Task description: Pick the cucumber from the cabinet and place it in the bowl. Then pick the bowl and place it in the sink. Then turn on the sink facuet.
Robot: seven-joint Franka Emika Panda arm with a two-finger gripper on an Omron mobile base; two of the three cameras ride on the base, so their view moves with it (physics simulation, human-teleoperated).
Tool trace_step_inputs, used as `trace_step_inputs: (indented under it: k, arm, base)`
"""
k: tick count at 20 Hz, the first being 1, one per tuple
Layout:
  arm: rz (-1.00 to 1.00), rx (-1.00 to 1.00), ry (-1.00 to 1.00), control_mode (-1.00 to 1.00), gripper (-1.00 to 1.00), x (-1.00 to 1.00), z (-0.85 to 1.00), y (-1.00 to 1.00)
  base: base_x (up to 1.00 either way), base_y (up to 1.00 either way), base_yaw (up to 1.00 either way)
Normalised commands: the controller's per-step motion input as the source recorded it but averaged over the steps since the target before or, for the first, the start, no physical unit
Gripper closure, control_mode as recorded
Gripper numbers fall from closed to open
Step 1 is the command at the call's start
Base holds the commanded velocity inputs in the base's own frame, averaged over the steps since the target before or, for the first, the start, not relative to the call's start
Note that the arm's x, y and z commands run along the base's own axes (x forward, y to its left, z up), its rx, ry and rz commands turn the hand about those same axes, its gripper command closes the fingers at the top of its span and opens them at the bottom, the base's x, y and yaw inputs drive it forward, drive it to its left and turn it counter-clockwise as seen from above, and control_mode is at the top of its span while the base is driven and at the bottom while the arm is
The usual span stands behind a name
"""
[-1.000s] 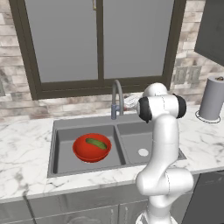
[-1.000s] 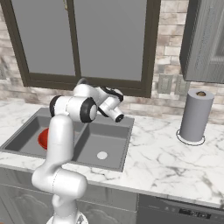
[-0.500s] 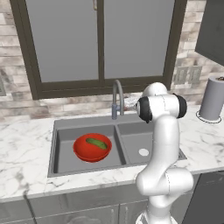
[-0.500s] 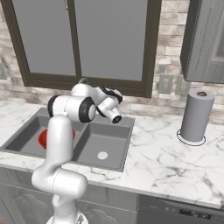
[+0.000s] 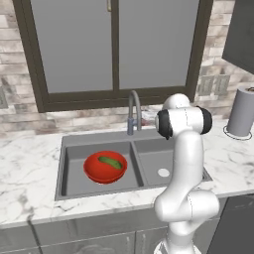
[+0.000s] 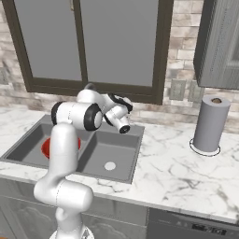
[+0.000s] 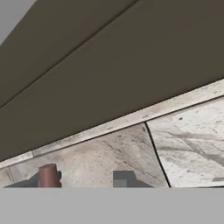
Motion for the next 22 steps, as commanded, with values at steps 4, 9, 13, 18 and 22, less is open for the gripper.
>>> trace_step_inputs:
  k: [4,9,13,18,22]
  arm:
    - [-0.03,0.10,0.04,-1.00,1.00,0.00,-0.10,-0.91]
    - [-0.02,0.08,0.02,-1.00,1.00,0.00,-0.10,-0.76]
    - [-0.01,0.04,0.00,-1.00,1.00,0.00,-0.03,-0.50]
    - [0.00,0.02,0.00,-1.00,1.00,0.00,0.00,-0.30]
    - [0.00,0.02,0.00,-1.00,1.00,0.00,0.00,-0.09]
  base:
    - [0.00,0.00,0.00]
    - [0.00,0.00,0.00]
    - [0.00,0.00,0.00]
    - [0.00,0.00,0.00]
    - [0.00,0.00,0.00]
